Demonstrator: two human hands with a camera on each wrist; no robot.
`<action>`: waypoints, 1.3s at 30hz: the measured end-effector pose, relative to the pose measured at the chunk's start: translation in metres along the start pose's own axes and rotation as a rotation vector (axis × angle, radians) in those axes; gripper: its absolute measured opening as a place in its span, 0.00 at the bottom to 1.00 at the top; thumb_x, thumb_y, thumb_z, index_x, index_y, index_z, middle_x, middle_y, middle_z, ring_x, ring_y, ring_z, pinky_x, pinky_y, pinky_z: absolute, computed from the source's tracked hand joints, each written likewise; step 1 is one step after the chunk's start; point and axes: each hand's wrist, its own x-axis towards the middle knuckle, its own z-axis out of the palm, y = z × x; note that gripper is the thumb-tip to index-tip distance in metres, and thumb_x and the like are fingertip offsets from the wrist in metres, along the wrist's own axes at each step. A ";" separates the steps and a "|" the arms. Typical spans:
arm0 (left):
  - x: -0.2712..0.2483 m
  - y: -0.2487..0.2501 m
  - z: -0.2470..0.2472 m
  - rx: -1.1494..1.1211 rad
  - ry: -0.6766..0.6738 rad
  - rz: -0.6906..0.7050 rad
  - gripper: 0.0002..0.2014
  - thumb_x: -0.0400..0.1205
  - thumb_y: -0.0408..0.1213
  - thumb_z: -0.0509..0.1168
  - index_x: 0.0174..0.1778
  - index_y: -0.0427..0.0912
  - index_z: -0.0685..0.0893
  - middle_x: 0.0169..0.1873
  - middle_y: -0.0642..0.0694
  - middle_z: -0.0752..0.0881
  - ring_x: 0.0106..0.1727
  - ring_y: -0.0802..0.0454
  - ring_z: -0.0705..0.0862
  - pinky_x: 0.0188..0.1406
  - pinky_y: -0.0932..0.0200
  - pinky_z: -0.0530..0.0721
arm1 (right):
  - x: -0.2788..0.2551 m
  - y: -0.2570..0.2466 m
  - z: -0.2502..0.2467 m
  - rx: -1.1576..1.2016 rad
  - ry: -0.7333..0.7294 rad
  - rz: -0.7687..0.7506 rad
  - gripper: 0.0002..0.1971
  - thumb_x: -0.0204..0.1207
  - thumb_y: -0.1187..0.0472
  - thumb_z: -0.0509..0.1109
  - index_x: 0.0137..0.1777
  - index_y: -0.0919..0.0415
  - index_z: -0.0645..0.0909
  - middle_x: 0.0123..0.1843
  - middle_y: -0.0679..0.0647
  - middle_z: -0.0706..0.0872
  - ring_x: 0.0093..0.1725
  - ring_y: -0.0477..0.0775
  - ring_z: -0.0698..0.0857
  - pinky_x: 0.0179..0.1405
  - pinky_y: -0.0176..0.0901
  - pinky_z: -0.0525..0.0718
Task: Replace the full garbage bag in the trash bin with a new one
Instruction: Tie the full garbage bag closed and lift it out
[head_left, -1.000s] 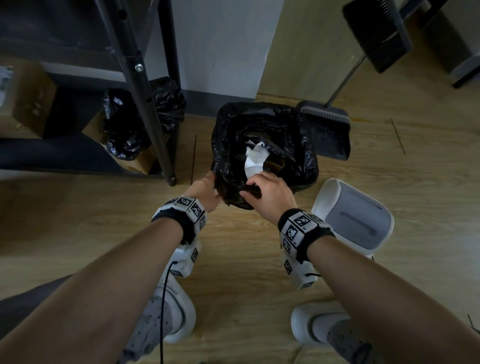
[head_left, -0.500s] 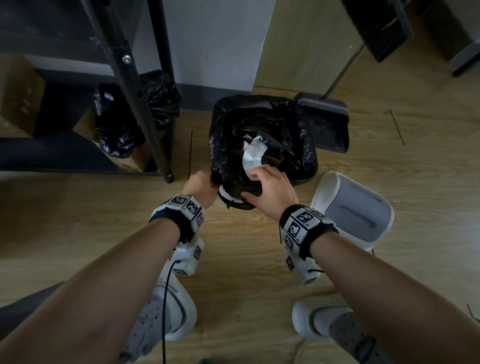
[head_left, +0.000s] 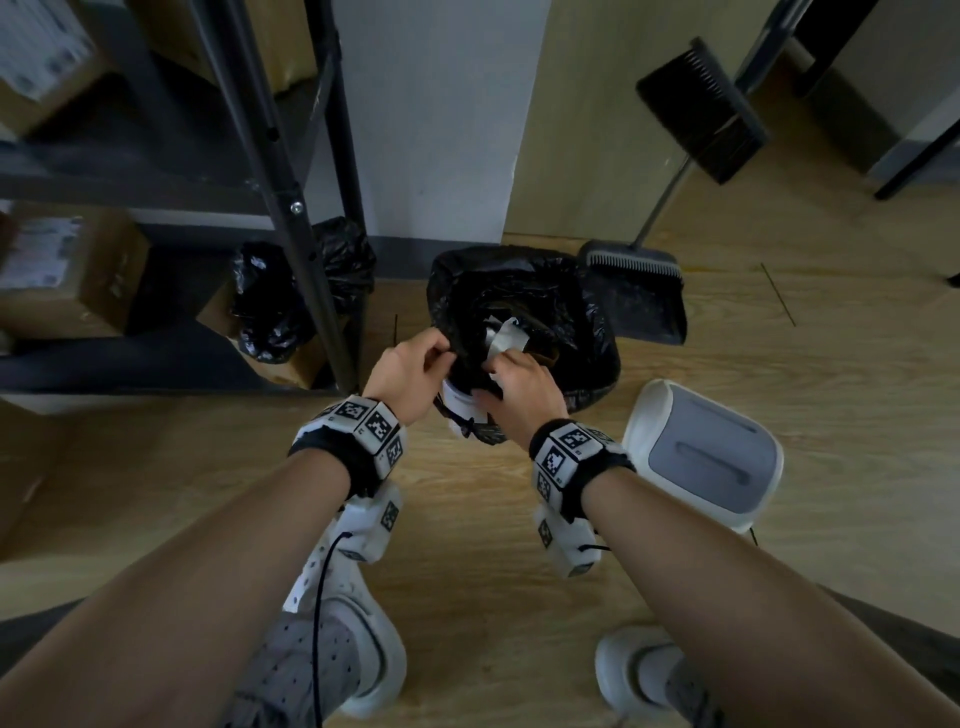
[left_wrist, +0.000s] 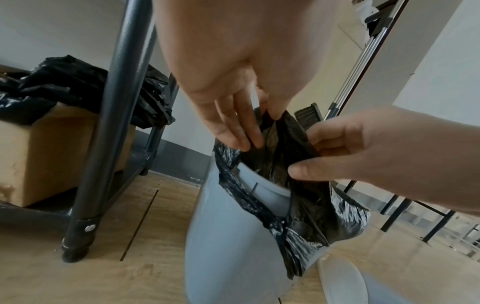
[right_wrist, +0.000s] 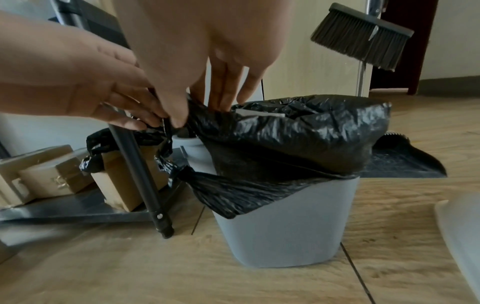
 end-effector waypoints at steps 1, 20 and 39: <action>0.001 0.001 -0.001 0.003 0.007 0.004 0.05 0.81 0.41 0.63 0.45 0.43 0.79 0.32 0.48 0.83 0.37 0.44 0.85 0.38 0.51 0.82 | 0.003 -0.001 -0.002 0.006 0.011 0.011 0.13 0.79 0.56 0.64 0.58 0.63 0.81 0.58 0.58 0.82 0.59 0.62 0.80 0.59 0.53 0.77; 0.012 -0.001 0.026 -0.079 -0.172 -0.488 0.14 0.82 0.35 0.59 0.30 0.35 0.76 0.30 0.37 0.79 0.34 0.42 0.77 0.32 0.54 0.73 | -0.003 0.043 -0.033 0.262 0.087 0.182 0.12 0.76 0.59 0.69 0.58 0.59 0.81 0.47 0.49 0.84 0.47 0.49 0.83 0.52 0.47 0.85; 0.013 0.048 0.017 -0.650 -0.050 -0.498 0.14 0.85 0.35 0.58 0.64 0.32 0.74 0.54 0.34 0.84 0.38 0.50 0.87 0.30 0.64 0.88 | -0.031 0.029 -0.013 0.298 0.013 0.149 0.18 0.77 0.63 0.67 0.66 0.59 0.72 0.45 0.56 0.83 0.47 0.58 0.84 0.44 0.53 0.85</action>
